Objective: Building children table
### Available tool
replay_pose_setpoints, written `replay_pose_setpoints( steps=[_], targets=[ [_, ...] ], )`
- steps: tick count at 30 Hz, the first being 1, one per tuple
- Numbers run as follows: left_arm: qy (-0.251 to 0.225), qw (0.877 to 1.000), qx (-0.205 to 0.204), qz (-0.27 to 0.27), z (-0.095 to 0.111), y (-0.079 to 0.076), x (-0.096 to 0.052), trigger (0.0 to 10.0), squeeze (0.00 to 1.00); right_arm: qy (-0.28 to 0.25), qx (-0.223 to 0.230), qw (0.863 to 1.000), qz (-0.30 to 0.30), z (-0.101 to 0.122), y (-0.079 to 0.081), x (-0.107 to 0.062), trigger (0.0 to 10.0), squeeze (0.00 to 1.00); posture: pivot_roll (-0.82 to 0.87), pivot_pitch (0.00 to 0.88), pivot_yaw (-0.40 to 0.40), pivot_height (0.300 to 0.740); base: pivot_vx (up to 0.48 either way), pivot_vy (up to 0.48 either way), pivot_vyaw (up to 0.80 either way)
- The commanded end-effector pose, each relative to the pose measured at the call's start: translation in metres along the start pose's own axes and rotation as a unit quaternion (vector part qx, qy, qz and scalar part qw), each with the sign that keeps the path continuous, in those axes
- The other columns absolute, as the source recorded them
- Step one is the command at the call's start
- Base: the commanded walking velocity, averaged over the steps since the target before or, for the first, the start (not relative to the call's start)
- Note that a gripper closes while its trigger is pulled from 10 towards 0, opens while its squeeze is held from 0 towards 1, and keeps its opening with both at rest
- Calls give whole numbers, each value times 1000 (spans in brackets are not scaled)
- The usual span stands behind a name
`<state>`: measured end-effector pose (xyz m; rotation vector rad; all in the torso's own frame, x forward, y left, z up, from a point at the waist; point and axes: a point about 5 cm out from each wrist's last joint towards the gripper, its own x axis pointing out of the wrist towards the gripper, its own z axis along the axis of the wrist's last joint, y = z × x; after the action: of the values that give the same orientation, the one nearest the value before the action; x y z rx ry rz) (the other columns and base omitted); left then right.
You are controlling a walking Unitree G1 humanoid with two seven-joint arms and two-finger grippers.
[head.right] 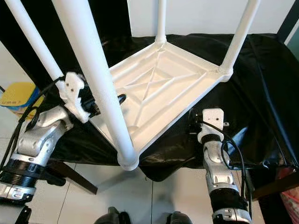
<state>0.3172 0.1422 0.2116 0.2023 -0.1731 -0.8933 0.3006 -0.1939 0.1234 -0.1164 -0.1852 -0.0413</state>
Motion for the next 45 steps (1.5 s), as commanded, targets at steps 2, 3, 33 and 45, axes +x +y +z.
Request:
replay_pose_setpoints(
  steps=[2,3,33,45],
  targets=[
    [15,995,12,-94,-3,-8,-8,10000,0,-13,15,999,25,5,2,-5,10000,0,-73,76,50,740,0,0,0],
    [15,995,12,-94,-3,-8,-8,10000,0,-13,15,999,25,5,2,-5,10000,0,-73,76,50,740,0,0,0],
    [295,903,72,-305,-85,5,-43,10000,0,-2,-15,979,204,20,9,-42,10000,0,-142,61,79,740,0,0,0],
    [352,918,32,-180,-100,30,-28,4627,0,-2,-14,978,208,22,16,-40,10000,0,-150,48,81,740,0,0,0]
  ],
)
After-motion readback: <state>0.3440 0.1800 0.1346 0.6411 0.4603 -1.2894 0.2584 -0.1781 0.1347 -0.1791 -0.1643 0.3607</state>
